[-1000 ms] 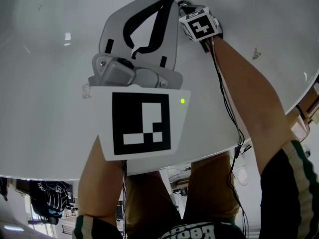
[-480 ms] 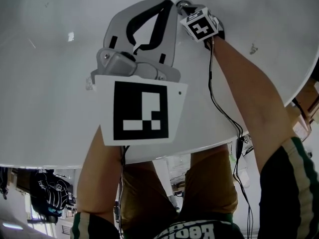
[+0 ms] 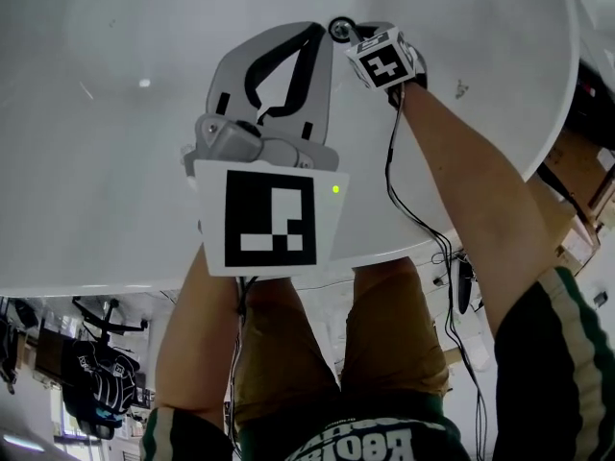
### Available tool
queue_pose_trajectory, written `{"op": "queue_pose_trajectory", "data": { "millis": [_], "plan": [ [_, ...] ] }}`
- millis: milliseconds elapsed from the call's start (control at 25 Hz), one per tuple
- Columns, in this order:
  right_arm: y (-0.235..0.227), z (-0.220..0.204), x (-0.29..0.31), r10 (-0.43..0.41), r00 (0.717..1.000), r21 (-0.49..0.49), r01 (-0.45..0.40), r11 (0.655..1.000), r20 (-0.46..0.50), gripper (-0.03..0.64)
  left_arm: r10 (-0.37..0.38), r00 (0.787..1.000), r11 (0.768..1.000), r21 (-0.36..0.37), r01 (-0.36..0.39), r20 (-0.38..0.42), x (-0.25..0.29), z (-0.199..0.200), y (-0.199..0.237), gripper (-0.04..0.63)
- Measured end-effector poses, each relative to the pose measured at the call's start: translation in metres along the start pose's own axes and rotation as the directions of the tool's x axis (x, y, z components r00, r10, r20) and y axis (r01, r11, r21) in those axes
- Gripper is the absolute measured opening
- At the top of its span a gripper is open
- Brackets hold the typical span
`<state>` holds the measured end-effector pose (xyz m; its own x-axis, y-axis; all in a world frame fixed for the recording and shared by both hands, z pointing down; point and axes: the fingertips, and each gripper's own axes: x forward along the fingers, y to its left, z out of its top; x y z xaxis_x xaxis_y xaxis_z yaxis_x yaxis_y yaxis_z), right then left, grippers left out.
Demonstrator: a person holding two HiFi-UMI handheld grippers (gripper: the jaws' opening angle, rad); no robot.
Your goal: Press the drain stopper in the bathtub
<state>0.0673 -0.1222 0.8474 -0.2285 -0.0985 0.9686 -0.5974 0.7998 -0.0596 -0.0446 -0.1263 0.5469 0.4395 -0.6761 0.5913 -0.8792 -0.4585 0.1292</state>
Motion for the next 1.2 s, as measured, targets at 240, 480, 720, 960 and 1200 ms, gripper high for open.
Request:
{"op": "queue_pose_trajectory", "data": {
  "millis": [240,480,720,960,1200],
  "plan": [
    [0.019,0.007,-0.047,0.007,0.999,0.067,-0.010,0.998,0.042,0.015,0.003,1.000,1.000,0.013,-0.003,0.009,-0.028,0.025,0.000,0.003],
    [0.034,0.009,-0.087,0.029,0.996,0.082,-0.036,0.996,0.090,0.015,-0.018,0.999,0.998,0.054,0.016,0.040,-0.053,0.052,-0.006,0.003],
    [0.048,0.007,-0.127,0.023,0.995,0.121,-0.035,0.992,0.097,0.015,-0.036,0.998,0.996,0.078,0.032,0.043,-0.080,0.069,-0.012,0.003],
    [0.047,0.030,-0.173,-0.014,0.984,0.133,-0.010,0.991,0.175,0.015,-0.037,0.998,0.996,0.086,0.033,0.047,-0.102,0.091,-0.008,0.003],
    [0.061,0.046,-0.225,-0.028,0.975,0.146,-0.005,0.989,0.219,0.015,-0.066,0.996,0.992,0.108,0.060,0.053,-0.131,0.115,-0.019,0.003]
  ]
}}
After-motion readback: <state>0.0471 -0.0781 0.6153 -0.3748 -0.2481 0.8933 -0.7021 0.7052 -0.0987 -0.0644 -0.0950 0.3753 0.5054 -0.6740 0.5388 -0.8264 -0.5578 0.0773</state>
